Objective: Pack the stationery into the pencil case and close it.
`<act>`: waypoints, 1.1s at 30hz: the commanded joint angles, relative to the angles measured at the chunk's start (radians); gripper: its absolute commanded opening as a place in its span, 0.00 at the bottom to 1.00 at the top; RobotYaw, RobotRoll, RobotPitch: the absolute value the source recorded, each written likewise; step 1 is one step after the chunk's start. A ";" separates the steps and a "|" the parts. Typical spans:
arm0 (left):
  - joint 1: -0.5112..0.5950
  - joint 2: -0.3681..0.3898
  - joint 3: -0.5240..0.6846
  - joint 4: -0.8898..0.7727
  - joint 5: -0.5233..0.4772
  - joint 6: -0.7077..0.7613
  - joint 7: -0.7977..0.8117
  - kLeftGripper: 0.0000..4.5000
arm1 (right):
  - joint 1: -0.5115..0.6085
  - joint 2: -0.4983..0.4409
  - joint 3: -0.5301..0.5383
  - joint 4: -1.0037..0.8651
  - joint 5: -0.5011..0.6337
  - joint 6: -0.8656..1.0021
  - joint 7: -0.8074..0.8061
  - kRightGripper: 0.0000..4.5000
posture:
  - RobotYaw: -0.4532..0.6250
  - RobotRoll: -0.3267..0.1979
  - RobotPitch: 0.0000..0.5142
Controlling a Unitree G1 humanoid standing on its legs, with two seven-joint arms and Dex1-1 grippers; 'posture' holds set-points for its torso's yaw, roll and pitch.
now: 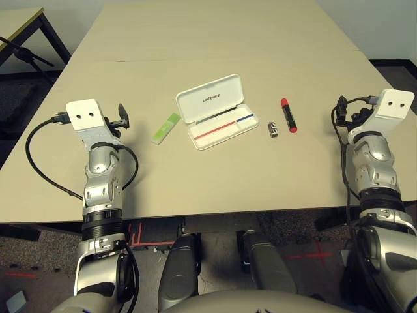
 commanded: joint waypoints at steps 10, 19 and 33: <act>-0.015 -0.011 -0.010 0.037 -0.017 -0.003 -0.027 0.99 | -0.003 -0.012 -0.003 -0.010 0.008 0.009 0.031 1.00 | 0.33 0.62 0.25; -0.041 0.091 -0.168 -0.099 -0.047 0.141 -0.319 0.99 | 0.005 -0.069 0.043 -0.058 0.068 0.022 0.368 1.00 | 0.33 0.62 0.26; -0.195 0.308 -0.575 -0.207 -0.021 0.476 -0.872 0.99 | -0.044 -0.217 0.166 -0.145 0.132 0.062 0.961 1.00 | 0.34 0.62 0.31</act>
